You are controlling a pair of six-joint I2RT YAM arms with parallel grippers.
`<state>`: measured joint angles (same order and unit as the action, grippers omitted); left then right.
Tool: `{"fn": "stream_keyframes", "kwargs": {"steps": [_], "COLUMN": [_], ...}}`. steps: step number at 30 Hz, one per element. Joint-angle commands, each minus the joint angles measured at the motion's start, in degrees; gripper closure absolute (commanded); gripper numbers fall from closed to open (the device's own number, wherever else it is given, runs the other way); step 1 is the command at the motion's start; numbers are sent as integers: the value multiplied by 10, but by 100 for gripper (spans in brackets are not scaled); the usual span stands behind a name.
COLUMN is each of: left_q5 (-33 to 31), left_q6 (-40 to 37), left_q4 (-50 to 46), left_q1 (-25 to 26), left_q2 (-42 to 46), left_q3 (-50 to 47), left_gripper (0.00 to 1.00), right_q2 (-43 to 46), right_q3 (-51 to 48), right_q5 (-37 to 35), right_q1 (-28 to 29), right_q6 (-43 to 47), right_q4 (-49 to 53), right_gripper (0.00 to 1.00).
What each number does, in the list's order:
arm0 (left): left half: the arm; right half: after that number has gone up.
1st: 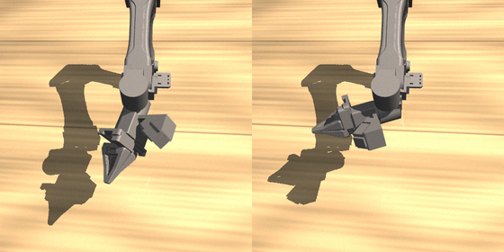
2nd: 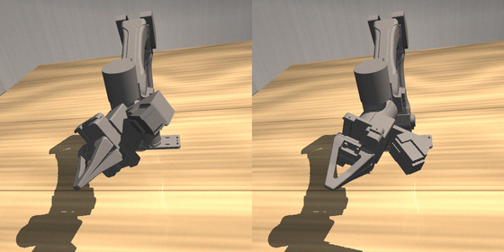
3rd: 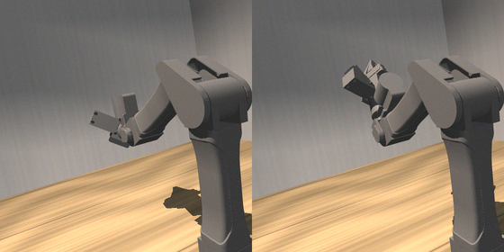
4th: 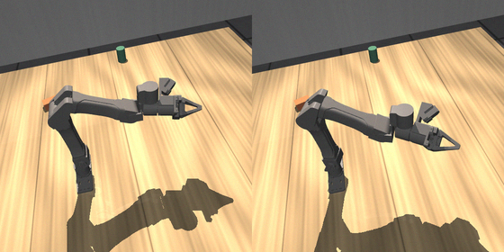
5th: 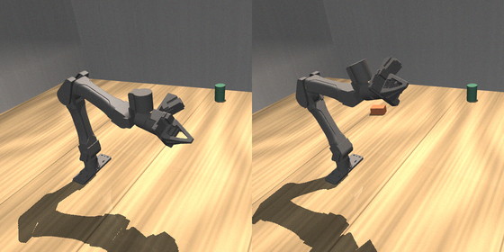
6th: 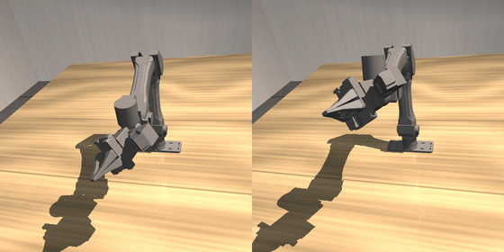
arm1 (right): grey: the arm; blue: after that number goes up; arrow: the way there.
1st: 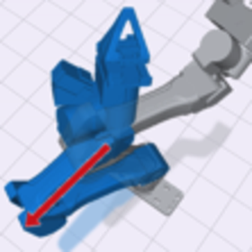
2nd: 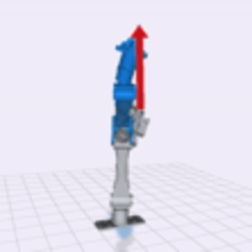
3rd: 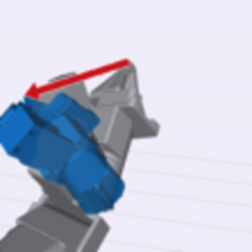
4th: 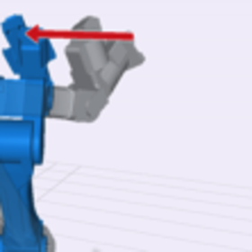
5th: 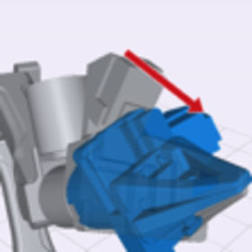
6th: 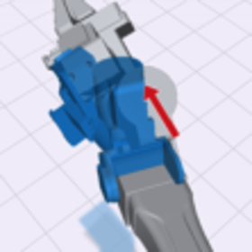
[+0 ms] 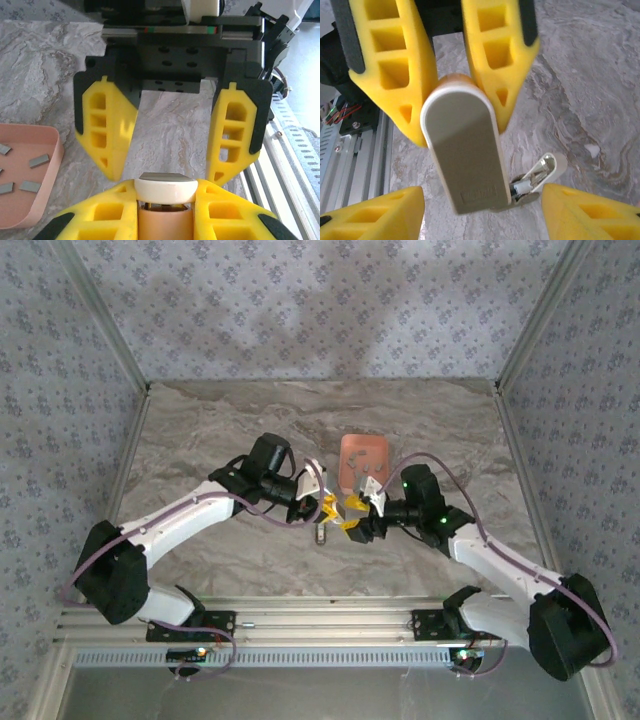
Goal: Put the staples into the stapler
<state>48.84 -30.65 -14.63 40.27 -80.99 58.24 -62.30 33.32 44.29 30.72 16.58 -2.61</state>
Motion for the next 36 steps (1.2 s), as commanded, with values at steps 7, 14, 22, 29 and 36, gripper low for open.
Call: {"fn": "stream_keyframes", "kwargs": {"steps": [7, 14, 22, 29, 36], "left_q5": [39, 40, 17, -12, -23], "left_q6": [-11, -6, -1, -36, -66], "left_q4": [0, -8, -8, -47, -94], "left_q1": [3, 0, -11, -20, -17], "left_q2": [12, 13, 42, 64, 46], "left_q3": [17, 19, 1, -8, 10], "left_gripper": [98, 72, 33, 31, 34], "right_q2": [-32, -29, -38, -40, -40], "right_q3": [31, 28, 15, 10, 8], "right_q5": [33, 25, 46, 51, 55], "right_q1": [11, 8, -10, -14, -11], "right_q6": [48, 64, 55, 57, 66], "right_q4": [18, 21, -16, -24, -34], "right_gripper": [60, 79, 81, 81, 82]}}
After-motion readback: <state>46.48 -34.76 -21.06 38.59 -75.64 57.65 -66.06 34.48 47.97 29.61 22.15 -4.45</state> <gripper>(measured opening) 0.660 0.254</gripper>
